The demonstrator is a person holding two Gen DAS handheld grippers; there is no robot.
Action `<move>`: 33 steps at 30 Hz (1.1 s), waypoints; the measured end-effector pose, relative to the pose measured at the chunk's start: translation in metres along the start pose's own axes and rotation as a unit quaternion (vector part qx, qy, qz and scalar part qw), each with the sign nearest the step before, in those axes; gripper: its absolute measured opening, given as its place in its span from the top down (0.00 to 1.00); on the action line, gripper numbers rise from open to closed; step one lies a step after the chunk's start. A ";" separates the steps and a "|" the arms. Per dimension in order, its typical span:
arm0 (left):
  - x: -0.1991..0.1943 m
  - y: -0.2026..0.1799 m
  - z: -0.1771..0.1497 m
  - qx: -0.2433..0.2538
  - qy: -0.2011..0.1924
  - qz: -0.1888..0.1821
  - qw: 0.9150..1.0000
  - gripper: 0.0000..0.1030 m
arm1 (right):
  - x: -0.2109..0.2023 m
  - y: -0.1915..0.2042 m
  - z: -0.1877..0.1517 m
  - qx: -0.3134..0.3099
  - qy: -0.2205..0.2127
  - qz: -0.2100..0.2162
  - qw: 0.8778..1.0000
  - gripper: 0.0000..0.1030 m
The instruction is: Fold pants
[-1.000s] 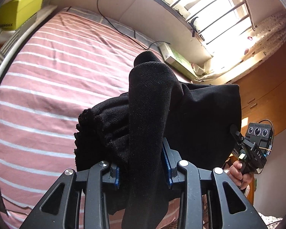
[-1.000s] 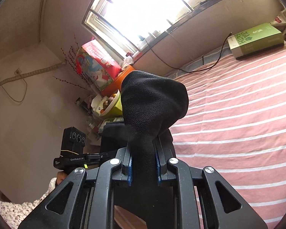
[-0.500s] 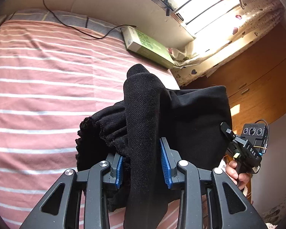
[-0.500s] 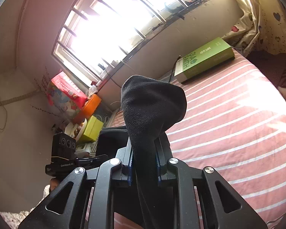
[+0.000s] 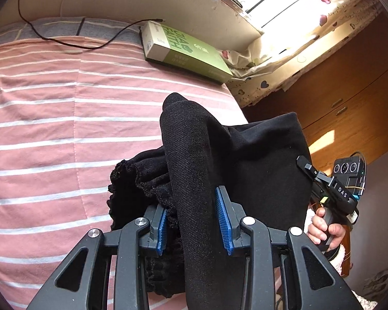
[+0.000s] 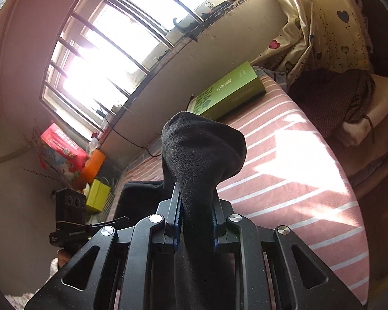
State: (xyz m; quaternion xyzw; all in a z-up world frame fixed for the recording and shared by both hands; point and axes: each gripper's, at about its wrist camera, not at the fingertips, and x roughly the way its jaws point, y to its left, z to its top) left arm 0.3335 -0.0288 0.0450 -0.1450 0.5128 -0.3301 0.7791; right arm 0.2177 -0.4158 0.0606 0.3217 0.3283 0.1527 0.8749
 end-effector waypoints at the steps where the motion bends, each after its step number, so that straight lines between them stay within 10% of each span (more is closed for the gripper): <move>1: 0.003 0.001 0.001 -0.001 0.004 0.007 1.000 0.47 | 0.006 -0.002 0.000 -0.011 0.009 -0.018 1.000 0.82; 13: 0.005 -0.001 -0.008 0.038 -0.007 0.067 0.997 0.39 | 0.030 -0.031 -0.016 -0.049 0.035 -0.152 0.987 0.60; 18: -0.010 -0.017 -0.018 0.075 -0.033 0.118 0.990 0.39 | 0.012 0.009 -0.030 -0.142 0.014 -0.247 0.958 0.60; 28: -0.013 -0.010 -0.039 0.080 -0.043 0.136 0.987 0.33 | 0.004 0.050 -0.095 -0.180 0.047 -0.194 0.963 0.60; 33: -0.009 -0.004 -0.042 0.072 -0.050 0.143 0.986 0.25 | 0.023 0.056 -0.121 -0.223 0.036 -0.229 0.947 0.52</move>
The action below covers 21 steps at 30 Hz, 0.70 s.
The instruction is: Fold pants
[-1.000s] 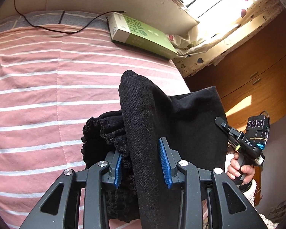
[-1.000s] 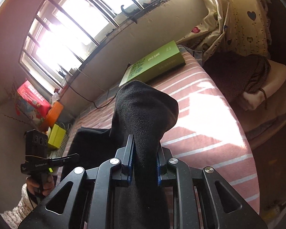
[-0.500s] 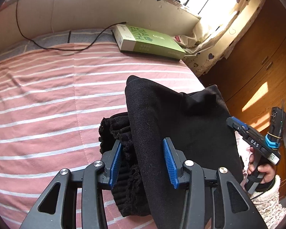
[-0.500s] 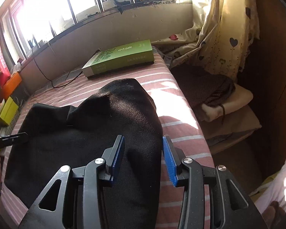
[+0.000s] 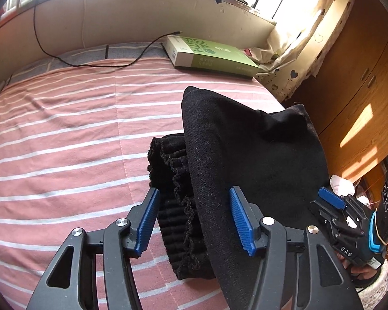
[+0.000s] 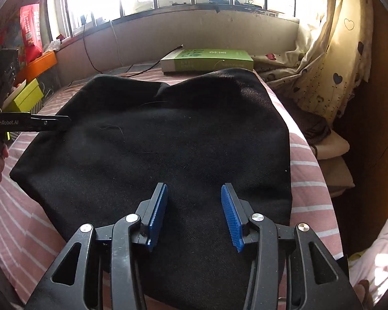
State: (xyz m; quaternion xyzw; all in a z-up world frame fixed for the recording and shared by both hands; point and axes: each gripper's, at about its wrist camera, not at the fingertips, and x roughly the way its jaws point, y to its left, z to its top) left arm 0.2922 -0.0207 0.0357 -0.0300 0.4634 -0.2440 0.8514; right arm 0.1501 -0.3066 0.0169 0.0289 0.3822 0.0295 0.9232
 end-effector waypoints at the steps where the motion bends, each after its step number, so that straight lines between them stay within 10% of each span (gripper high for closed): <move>1: 0.001 0.001 0.000 -0.006 0.001 0.001 1.000 0.25 | 0.002 0.002 -0.001 -0.002 -0.003 -0.003 1.000 0.51; 21: -0.066 -0.046 -0.103 0.052 -0.046 0.100 0.993 0.20 | -0.065 0.054 -0.042 0.018 0.005 0.014 1.000 0.40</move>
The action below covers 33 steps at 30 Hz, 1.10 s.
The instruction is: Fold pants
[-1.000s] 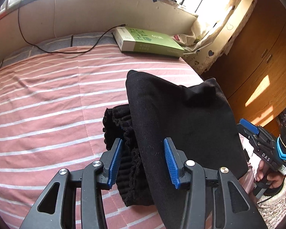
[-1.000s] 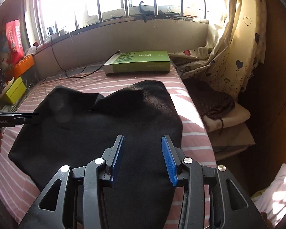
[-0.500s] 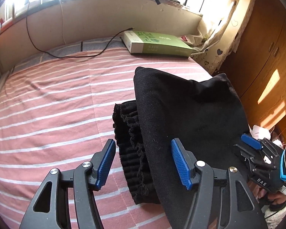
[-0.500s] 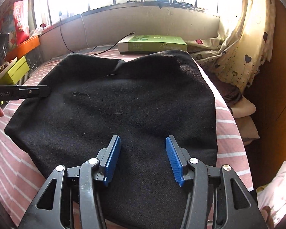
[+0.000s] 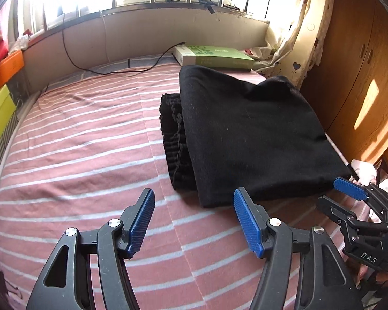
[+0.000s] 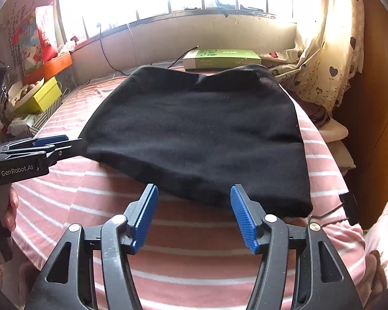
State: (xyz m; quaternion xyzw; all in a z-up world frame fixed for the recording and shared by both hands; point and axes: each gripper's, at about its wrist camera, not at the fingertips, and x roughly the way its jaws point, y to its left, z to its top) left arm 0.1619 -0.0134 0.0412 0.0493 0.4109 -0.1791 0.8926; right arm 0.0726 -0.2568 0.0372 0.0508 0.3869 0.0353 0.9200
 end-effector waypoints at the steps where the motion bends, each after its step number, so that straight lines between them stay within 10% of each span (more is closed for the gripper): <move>1: 0.000 -0.004 -0.005 0.004 0.004 0.004 1.000 0.20 | 0.001 0.002 -0.004 0.000 0.007 0.004 1.000 0.40; 33: 0.026 -0.040 -0.056 -0.009 0.029 0.045 0.999 0.15 | 0.013 0.010 -0.045 0.020 0.020 -0.089 0.996 0.30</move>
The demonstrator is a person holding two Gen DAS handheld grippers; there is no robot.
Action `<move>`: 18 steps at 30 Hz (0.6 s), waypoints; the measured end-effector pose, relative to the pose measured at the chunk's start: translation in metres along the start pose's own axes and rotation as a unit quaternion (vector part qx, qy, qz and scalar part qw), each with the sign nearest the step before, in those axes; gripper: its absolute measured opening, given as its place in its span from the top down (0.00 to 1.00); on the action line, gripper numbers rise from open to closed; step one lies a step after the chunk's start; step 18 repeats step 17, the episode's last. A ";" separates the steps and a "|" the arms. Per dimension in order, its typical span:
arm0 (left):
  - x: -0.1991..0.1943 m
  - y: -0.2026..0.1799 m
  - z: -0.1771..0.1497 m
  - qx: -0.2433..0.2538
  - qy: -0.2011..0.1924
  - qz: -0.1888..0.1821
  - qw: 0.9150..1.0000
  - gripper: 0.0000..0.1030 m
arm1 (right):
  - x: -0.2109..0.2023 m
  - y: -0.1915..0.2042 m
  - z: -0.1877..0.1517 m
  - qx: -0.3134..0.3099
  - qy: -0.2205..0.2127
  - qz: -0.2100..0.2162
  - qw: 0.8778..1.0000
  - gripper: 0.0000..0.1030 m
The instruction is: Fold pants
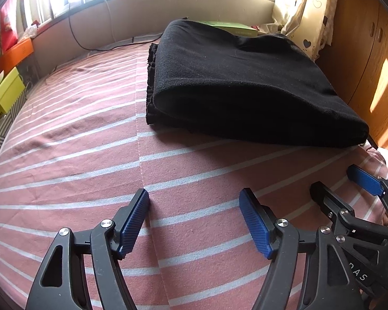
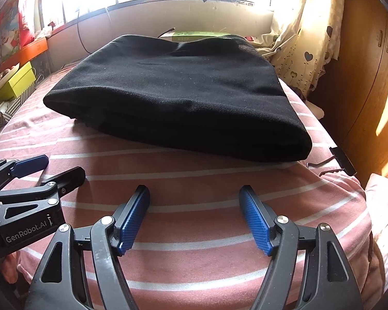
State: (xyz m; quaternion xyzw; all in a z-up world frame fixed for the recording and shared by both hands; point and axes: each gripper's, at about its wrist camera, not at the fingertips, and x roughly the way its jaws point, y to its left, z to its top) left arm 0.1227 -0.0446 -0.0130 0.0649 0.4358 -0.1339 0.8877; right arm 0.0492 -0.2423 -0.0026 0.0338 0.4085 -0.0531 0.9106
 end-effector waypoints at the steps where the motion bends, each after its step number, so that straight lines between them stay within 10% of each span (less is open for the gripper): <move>1: 0.000 0.000 0.000 0.000 -0.001 0.000 1.000 0.15 | 0.000 0.001 0.000 0.000 0.000 -0.001 1.000 0.29; 18: -0.003 0.000 -0.004 0.002 -0.004 -0.003 1.000 0.15 | 0.000 0.002 0.000 0.007 -0.002 -0.007 1.000 0.29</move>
